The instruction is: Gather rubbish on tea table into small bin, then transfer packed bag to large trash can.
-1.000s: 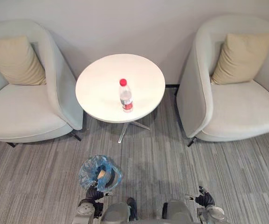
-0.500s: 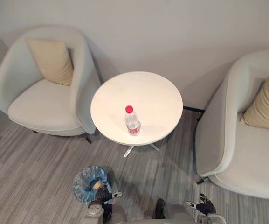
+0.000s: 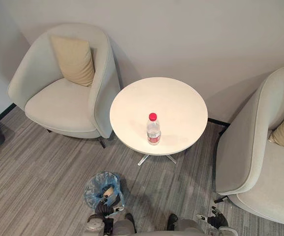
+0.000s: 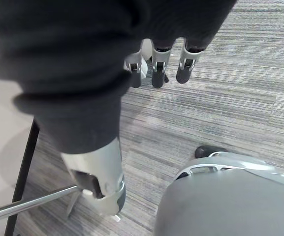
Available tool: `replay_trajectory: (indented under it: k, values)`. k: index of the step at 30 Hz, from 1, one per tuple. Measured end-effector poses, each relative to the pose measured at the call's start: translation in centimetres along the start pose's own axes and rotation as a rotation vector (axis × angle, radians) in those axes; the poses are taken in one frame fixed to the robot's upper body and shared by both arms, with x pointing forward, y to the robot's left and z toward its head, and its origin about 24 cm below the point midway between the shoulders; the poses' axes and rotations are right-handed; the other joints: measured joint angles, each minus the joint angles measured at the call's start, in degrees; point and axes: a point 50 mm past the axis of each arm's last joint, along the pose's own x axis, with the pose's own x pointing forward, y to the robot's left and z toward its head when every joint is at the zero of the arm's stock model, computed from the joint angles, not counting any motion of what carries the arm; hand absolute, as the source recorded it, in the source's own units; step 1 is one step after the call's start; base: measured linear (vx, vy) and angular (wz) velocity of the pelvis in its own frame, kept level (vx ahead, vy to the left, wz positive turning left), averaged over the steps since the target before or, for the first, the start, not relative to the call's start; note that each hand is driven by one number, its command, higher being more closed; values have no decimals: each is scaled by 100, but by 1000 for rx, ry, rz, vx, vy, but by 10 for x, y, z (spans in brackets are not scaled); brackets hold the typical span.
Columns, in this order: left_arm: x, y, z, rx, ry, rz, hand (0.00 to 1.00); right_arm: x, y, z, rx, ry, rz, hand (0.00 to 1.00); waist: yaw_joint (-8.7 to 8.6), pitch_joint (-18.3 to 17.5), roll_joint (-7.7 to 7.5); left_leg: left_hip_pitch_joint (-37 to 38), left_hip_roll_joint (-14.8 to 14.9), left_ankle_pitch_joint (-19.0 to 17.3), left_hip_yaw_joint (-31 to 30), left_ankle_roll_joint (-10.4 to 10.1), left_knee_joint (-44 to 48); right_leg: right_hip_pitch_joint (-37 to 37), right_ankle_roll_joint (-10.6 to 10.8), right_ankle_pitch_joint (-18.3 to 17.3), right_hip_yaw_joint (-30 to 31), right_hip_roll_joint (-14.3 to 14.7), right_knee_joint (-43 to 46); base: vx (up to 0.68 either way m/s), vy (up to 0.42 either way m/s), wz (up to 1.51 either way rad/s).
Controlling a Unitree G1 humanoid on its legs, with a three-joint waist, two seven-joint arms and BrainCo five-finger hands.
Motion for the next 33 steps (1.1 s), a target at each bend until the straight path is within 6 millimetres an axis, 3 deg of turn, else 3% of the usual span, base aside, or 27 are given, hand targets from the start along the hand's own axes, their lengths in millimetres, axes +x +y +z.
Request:
replay_trajectory:
  k: [6, 11, 15, 21, 33]
  values:
    - [-1, 0, -3, 0, 7, 0, 0, 0, 1, 0, -32, -2, 1, 0, 7, -91, -11, 80, -29, 94, -132, -11, -164, 6, 10, -7, -63, 2, -16, 7, -24, 7]
    - [-1, 2, -3, 4, 7, 4, 0, 1, 2, 6, -53, -28, 3, 0, 15, -180, -124, 92, -44, 221, -260, -14, -357, 7, 3, -2, -163, 14, -57, -1, -21, 10]
    - [-2, 5, -5, 36, 9, 1, 0, 0, 4, 39, -104, -184, 17, 0, 3, -238, -162, 98, -55, 269, -268, -3, -477, 1, -3, 10, -138, 28, -90, -20, -9, -3]
    - [-5, 4, -7, 40, -6, -2, 0, -7, -10, 99, -139, -441, -34, 0, 17, -305, -128, 172, -100, 296, -381, -1, -639, -1, 2, 13, -120, 40, -172, 19, -2, 0]
    - [-7, 7, -6, 70, -42, -12, 0, -16, -20, 182, -281, -711, -79, 0, 35, -315, -120, 66, -133, 316, -583, 29, -682, 10, 3, 17, -128, 37, -240, 24, -7, 9]
